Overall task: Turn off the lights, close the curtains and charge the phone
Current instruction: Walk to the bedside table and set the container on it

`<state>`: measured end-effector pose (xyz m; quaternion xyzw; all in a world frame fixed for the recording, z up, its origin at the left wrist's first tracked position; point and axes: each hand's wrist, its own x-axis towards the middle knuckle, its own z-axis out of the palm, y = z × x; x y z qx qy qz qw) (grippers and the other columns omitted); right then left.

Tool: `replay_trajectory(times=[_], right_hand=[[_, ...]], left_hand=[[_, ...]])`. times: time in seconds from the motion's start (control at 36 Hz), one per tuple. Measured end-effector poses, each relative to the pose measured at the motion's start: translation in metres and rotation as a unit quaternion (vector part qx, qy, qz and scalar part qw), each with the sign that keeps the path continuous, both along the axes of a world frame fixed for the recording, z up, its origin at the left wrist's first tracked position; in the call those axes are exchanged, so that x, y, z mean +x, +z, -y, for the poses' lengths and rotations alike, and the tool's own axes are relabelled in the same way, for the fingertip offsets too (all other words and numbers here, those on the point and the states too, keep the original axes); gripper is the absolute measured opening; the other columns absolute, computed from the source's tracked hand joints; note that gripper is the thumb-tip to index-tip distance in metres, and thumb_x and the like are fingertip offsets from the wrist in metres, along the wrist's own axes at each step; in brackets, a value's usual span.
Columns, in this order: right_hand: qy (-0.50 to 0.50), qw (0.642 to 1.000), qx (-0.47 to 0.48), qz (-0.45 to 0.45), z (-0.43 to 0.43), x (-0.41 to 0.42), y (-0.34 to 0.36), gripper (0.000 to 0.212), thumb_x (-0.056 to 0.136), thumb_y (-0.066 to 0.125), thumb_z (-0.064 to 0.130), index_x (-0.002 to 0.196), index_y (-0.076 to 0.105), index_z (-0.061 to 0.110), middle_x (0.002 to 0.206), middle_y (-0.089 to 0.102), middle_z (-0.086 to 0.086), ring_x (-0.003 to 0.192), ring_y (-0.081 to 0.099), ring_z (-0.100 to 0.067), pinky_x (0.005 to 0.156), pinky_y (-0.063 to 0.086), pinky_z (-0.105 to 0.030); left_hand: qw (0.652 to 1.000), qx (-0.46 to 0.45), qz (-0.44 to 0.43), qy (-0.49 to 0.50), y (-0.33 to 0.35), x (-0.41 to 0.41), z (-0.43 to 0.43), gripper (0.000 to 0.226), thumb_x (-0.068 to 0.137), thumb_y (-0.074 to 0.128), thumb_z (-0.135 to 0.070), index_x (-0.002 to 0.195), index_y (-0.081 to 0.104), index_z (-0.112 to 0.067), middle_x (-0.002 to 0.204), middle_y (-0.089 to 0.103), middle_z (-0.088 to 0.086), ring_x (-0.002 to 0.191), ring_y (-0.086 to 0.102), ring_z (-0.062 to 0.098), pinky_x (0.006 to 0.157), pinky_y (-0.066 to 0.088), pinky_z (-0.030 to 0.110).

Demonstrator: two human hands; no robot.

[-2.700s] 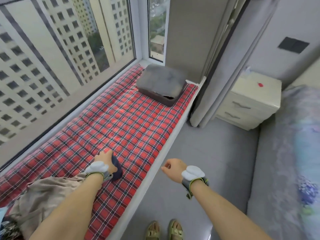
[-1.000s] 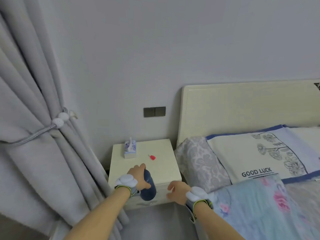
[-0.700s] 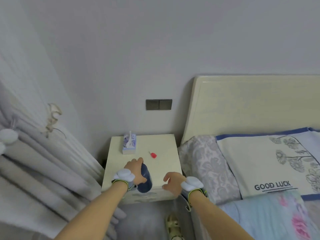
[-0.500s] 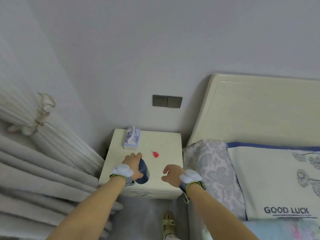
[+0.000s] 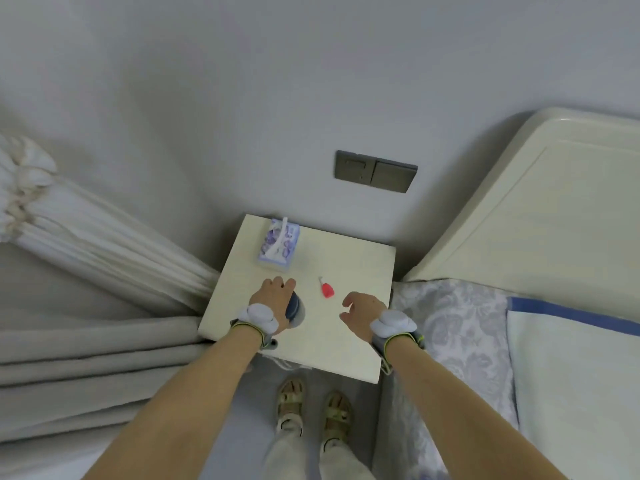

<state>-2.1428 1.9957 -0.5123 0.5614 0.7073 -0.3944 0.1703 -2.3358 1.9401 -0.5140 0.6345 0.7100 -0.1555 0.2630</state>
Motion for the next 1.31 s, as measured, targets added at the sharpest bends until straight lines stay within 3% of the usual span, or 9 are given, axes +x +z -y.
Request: replay_trajectory(times=[0.14,0.22,0.36,0.67,1.06,1.17,1.31], right_hand=[[-0.013,1.0,-0.012,0.001,-0.017,-0.01,-0.021,0.032,0.091,0.048,0.032,0.121,0.051,0.023,0.12,0.061,-0.001,0.102,0.062,-0.022,0.088,0.049,-0.031],[-0.004,1.0,-0.018,0.012,-0.023,-0.011,-0.033,0.032,0.092,0.046,0.032,0.122,0.05,0.023,0.121,0.06,-0.001,0.104,0.061,-0.021,0.089,0.048,-0.031],[0.026,0.999,-0.022,0.026,-0.032,-0.017,-0.052,0.032,0.094,0.044,0.03,0.124,0.049,0.021,0.124,0.059,-0.002,0.111,0.057,-0.022,0.092,0.044,-0.03],[0.032,0.998,-0.036,0.029,-0.044,-0.032,-0.076,0.033,0.094,0.044,0.03,0.125,0.05,0.021,0.125,0.059,-0.001,0.112,0.057,-0.022,0.091,0.043,-0.029],[0.036,0.999,-0.031,0.023,-0.053,-0.04,-0.091,0.035,0.094,0.044,0.029,0.127,0.048,0.022,0.124,0.059,0.0,0.11,0.058,-0.023,0.083,0.04,-0.025],[0.038,0.999,-0.026,0.026,-0.058,-0.041,-0.086,0.034,0.094,0.044,0.029,0.126,0.049,0.02,0.124,0.059,-0.001,0.111,0.058,-0.023,0.085,0.041,-0.027],[0.031,0.999,-0.028,0.027,-0.062,-0.042,-0.077,0.032,0.093,0.043,0.028,0.123,0.051,0.022,0.118,0.061,0.0,0.104,0.06,-0.022,0.082,0.043,-0.027]], left_hand=[[0.999,0.006,-0.027,-0.032,-0.027,-0.006,-0.016,0.051,0.081,0.056,-0.017,0.128,0.036,-0.013,0.125,0.044,0.012,0.112,0.044,0.03,0.077,0.052,0.037],[0.997,-0.002,-0.045,-0.065,-0.042,-0.006,-0.02,0.051,0.084,0.052,-0.015,0.132,0.034,-0.012,0.127,0.043,0.013,0.113,0.044,0.03,0.068,0.045,0.032],[0.997,-0.034,-0.037,-0.066,-0.068,-0.014,-0.028,0.053,0.087,0.051,-0.016,0.136,0.031,-0.011,0.129,0.042,0.014,0.117,0.044,0.031,0.077,0.049,0.036],[0.996,-0.053,-0.051,-0.058,-0.1,-0.018,-0.047,0.06,0.081,0.058,-0.011,0.135,0.031,-0.012,0.13,0.041,0.012,0.118,0.043,0.029,0.066,0.038,0.03],[0.995,-0.048,-0.057,-0.073,-0.117,-0.02,-0.045,0.053,0.085,0.052,-0.009,0.135,0.032,-0.009,0.132,0.04,0.014,0.118,0.043,0.03,0.067,0.034,0.031],[0.994,-0.02,-0.084,-0.061,-0.109,-0.022,-0.043,0.057,0.072,0.071,-0.023,0.124,0.049,-0.02,0.116,0.055,0.007,0.101,0.054,0.024,0.057,0.04,0.026],[0.994,-0.07,-0.052,-0.064,-0.115,-0.021,-0.044,0.062,0.086,0.056,-0.018,0.14,0.026,-0.014,0.137,0.035,0.012,0.122,0.04,0.029,0.072,0.04,0.032]])
